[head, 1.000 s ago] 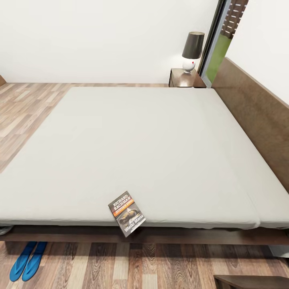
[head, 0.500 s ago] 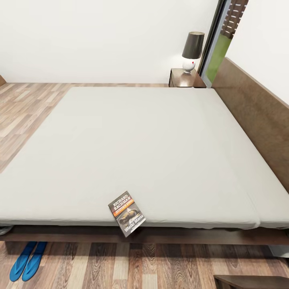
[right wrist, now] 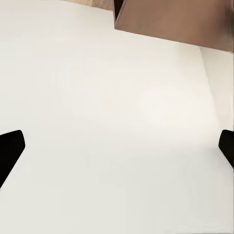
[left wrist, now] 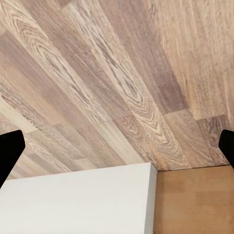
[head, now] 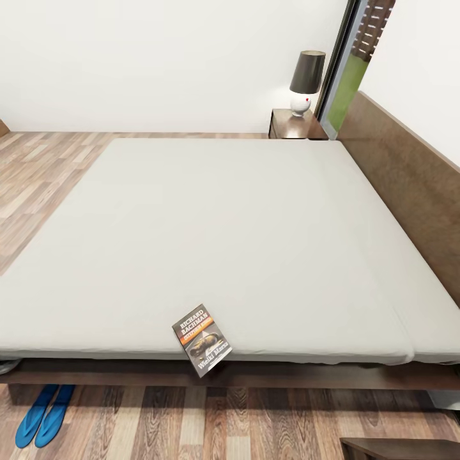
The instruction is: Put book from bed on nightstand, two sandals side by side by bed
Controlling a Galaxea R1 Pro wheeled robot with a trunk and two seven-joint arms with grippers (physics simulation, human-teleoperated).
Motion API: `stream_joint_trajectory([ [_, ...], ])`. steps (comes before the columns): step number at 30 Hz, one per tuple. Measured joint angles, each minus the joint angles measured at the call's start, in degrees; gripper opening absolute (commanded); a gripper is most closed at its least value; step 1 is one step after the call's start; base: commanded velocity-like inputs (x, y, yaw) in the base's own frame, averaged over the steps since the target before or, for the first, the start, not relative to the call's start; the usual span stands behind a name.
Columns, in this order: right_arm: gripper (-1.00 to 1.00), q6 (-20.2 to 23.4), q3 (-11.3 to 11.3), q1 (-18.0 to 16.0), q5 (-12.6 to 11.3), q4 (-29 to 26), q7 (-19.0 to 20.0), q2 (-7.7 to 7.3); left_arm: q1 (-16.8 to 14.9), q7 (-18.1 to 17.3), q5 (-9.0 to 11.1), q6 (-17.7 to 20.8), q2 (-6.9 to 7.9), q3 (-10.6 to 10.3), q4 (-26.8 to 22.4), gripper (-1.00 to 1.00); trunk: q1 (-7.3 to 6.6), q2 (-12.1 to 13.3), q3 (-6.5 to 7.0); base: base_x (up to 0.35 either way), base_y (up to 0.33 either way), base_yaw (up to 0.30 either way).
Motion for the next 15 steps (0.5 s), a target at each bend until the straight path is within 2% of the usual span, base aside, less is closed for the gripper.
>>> stream_joint_trajectory([
  [6, 1.00, -3.1, -3.2, 0.2, 0.0, -0.2, 0.1, -1.07, 0.0, 0.0, 0.0, 0.0, 0.00, 0.0, 0.0, 1.00, 0.00, 0.0, 0.00, 0.000, 0.000, 0.000],
  [11, 1.00, -5.5, -4.9, 0.4, 0.0, -0.4, 0.3, -1.26, 0.0, 0.0, 0.0, 0.0, 0.00, 0.0, 0.0, 1.00, 0.00, 0.0, 0.00, 0.000, 0.000, 0.000],
  [15, 1.00, -6.3, -5.4, 0.5, 0.1, -0.6, 0.6, -1.08, 0.0, 0.0, 0.0, 0.0, -0.02, 0.0, 0.0, 1.00, 0.00, 0.0, 0.00, 0.000, 0.000, 0.000],
])
